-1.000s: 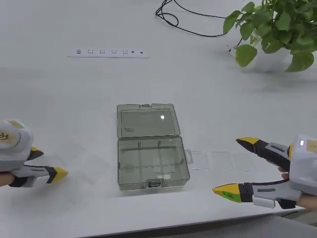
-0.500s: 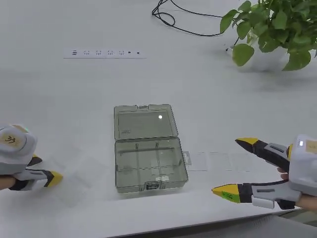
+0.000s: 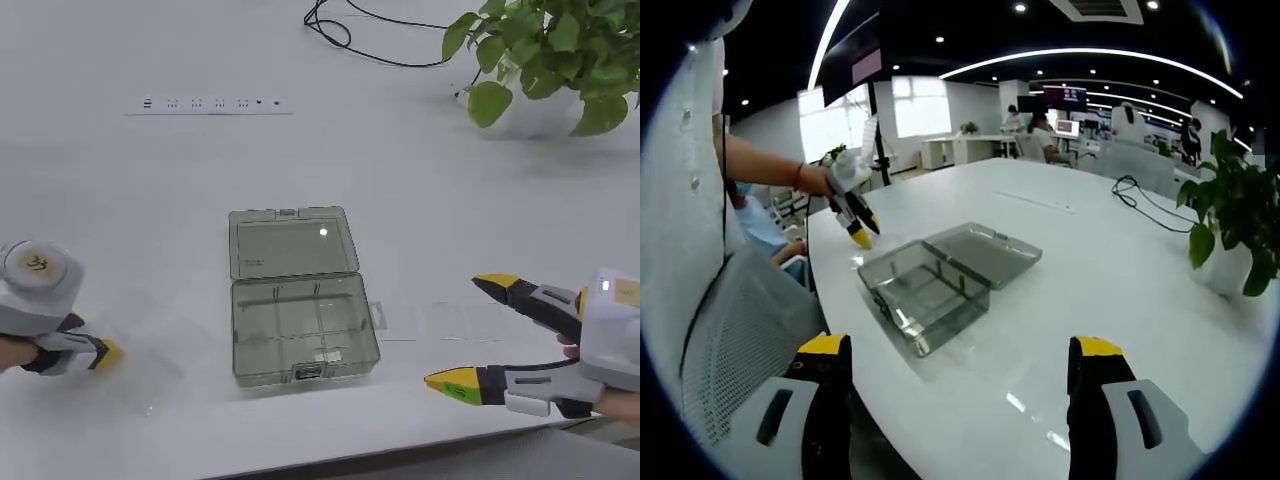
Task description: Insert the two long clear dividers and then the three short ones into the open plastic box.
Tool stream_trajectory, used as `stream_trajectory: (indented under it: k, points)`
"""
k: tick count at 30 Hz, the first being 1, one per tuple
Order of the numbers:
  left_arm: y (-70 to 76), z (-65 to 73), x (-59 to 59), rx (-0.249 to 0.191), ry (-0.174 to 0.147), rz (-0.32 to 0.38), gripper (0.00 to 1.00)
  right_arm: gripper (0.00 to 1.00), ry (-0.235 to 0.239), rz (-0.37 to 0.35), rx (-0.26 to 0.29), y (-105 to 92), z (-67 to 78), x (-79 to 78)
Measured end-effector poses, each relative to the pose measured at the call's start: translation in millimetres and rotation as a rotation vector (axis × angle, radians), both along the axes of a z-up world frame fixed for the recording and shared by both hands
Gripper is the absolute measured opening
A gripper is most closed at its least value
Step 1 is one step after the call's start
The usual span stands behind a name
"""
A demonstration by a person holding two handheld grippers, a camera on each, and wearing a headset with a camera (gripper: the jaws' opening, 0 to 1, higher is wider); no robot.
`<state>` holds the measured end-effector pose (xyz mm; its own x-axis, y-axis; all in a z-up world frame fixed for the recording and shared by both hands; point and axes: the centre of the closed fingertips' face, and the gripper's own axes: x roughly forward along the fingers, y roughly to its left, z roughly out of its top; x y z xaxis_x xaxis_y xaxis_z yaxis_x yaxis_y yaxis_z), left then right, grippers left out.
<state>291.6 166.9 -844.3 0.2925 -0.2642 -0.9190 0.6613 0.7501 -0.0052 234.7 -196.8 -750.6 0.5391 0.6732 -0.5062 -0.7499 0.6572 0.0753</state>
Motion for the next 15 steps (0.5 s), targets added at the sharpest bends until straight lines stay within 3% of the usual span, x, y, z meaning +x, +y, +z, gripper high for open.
stream_trajectory:
  k: [6, 15]
  points:
    - [0.4, -0.8, 0.5, 0.025, 0.026, 0.005, 0.35, 0.9, -0.003, -0.004, 0.002, -0.2, 0.0, 1.1]
    - [-0.3, -1.2, 0.2, 0.019, 0.026, 0.015, 0.32, 0.9, -0.003, -0.006, 0.007, 1.4, 0.2, 1.4]
